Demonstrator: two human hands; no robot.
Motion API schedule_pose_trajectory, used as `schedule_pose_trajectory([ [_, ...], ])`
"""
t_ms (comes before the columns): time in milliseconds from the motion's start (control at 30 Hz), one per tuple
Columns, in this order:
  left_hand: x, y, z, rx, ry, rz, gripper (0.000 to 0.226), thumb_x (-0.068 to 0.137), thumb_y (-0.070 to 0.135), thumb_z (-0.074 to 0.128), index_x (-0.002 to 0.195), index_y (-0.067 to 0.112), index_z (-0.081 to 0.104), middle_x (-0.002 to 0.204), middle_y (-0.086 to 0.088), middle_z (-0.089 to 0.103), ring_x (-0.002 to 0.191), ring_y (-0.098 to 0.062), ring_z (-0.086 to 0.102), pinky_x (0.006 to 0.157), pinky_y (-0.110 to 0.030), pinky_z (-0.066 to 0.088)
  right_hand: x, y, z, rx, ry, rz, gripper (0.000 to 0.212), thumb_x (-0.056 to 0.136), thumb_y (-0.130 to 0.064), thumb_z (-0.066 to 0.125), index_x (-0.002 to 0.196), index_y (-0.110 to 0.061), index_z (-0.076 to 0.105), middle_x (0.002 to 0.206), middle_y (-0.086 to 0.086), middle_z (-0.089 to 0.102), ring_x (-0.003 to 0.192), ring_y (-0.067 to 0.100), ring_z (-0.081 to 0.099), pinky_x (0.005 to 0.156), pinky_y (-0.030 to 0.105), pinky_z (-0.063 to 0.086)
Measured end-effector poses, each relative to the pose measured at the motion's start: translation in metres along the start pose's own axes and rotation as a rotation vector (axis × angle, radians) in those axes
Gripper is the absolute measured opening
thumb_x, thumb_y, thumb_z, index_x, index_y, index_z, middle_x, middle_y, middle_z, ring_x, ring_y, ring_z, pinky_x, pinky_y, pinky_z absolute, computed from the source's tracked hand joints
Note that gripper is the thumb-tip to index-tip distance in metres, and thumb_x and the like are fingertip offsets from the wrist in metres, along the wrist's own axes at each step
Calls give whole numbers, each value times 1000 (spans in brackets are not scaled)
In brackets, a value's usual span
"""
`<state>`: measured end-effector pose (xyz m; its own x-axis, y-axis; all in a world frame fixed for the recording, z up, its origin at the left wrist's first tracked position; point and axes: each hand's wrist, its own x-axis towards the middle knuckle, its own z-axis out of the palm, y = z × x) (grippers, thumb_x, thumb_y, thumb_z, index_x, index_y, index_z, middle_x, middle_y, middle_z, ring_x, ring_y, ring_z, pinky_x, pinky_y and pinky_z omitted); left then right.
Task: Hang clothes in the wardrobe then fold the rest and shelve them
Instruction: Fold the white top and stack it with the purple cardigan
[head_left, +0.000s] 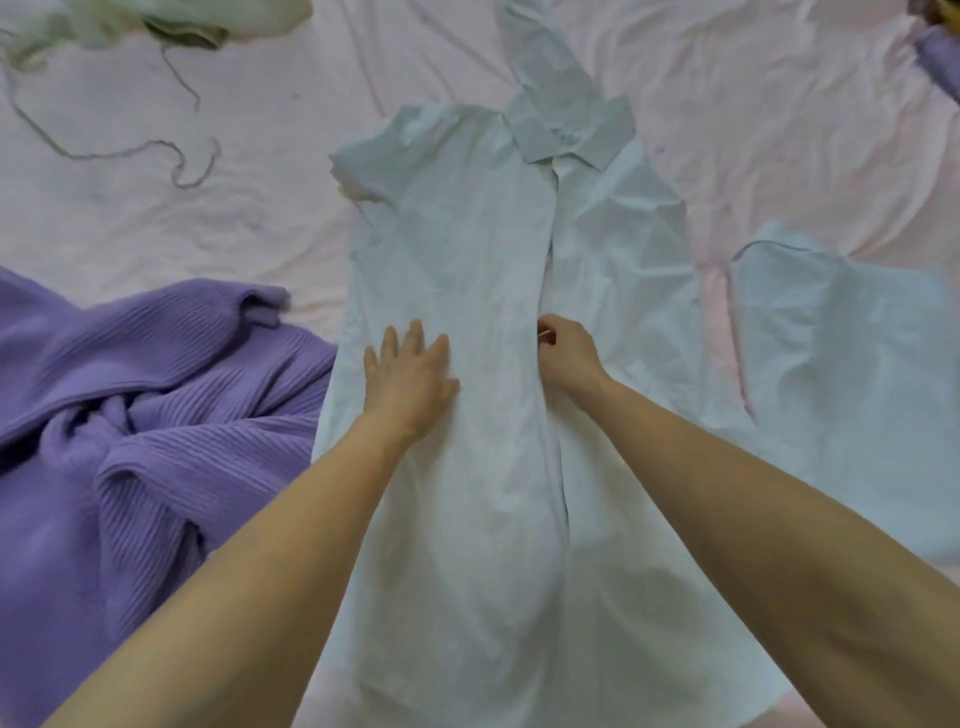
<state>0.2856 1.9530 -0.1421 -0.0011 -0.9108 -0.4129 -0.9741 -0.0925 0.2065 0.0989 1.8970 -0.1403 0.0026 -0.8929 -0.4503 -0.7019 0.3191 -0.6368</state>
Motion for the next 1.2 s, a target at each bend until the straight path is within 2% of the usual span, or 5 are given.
schedule_pose_trajectory([
  [233,17,12,20,-10,-168,-141,89,87,60,53,153,30,0,160,-5,-19,143,-47,-9,112,-66,4,19,7,-1,317,32,129,36,92,-29,58,120,-10,48,105,0,55,95,15,54,80,25,41],
  [600,8,26,19,20,-205,-229,88,93,52,51,154,19,-5,159,-9,-19,145,-42,-7,112,-64,5,-4,32,-9,-586,85,-307,6,90,-10,38,90,-13,43,86,9,50,77,27,52,64,35,37],
  [767,-12,-4,15,43,-13,-215,63,96,22,47,151,16,15,160,-15,1,145,-38,10,115,-55,16,-14,9,4,-789,220,-319,30,85,2,44,111,-8,55,119,15,48,106,33,46,84,37,35],
  [933,-52,-57,3,-534,264,-458,60,80,13,69,132,4,40,132,-19,44,116,-37,46,97,-42,39,-49,-31,52,-543,-292,-599,22,93,-15,49,114,-10,53,109,9,55,100,28,53,80,39,44],
  [1200,-118,-77,1,-810,-122,-304,16,78,18,69,89,7,67,74,-2,64,68,-16,55,61,-29,44,-97,-25,106,-534,-368,-452,53,93,-29,55,142,-17,39,152,9,27,137,26,29,106,35,34],
])
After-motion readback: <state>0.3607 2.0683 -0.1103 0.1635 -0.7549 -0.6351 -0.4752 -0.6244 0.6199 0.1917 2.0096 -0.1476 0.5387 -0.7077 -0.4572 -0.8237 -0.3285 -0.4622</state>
